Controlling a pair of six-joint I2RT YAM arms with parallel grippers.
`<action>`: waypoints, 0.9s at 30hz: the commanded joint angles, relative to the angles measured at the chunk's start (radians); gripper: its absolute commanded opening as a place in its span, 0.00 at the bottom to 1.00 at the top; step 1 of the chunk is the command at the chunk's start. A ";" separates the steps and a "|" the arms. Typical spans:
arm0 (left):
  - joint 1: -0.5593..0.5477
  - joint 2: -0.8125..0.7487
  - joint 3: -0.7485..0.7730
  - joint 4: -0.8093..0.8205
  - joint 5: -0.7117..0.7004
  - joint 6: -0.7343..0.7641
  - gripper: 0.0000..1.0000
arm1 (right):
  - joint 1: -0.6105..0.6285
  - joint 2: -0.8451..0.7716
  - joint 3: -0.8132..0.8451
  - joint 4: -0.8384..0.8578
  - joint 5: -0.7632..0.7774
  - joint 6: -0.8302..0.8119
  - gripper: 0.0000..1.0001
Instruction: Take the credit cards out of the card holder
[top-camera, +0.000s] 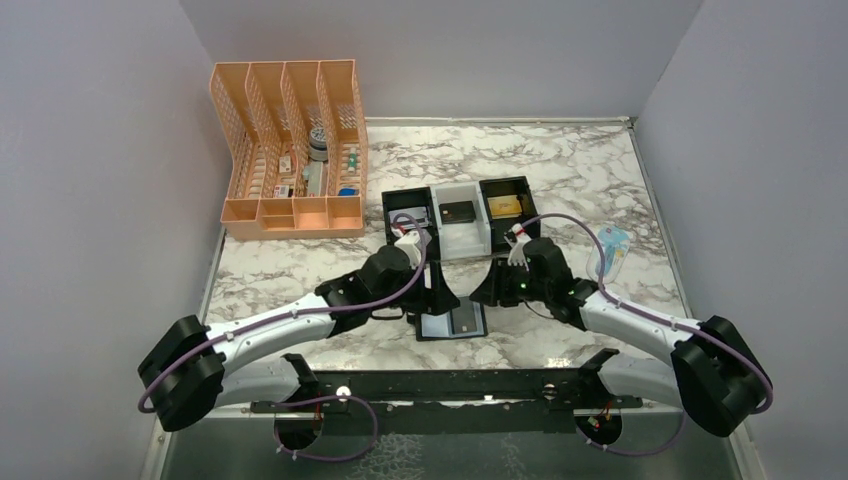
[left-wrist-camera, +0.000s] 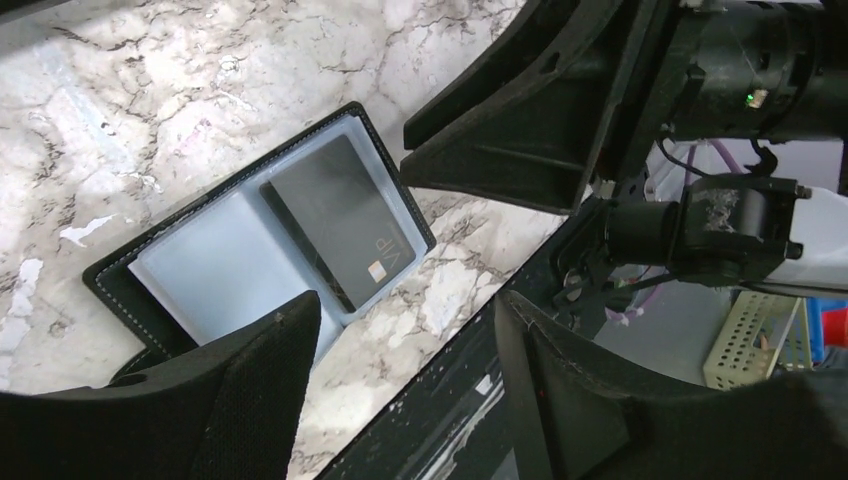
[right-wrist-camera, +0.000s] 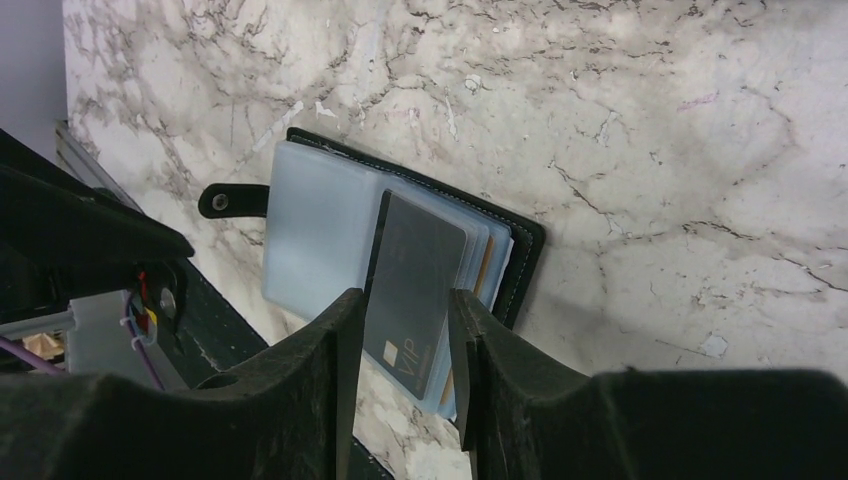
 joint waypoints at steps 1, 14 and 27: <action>-0.036 0.049 -0.020 0.086 -0.103 -0.052 0.63 | -0.004 -0.043 -0.019 0.020 -0.011 0.030 0.36; -0.053 0.112 -0.129 0.233 -0.122 -0.105 0.47 | -0.003 -0.199 -0.142 0.116 0.018 0.116 0.23; -0.053 0.242 -0.092 0.283 -0.140 -0.075 0.37 | -0.002 -0.032 -0.090 0.104 -0.106 0.053 0.22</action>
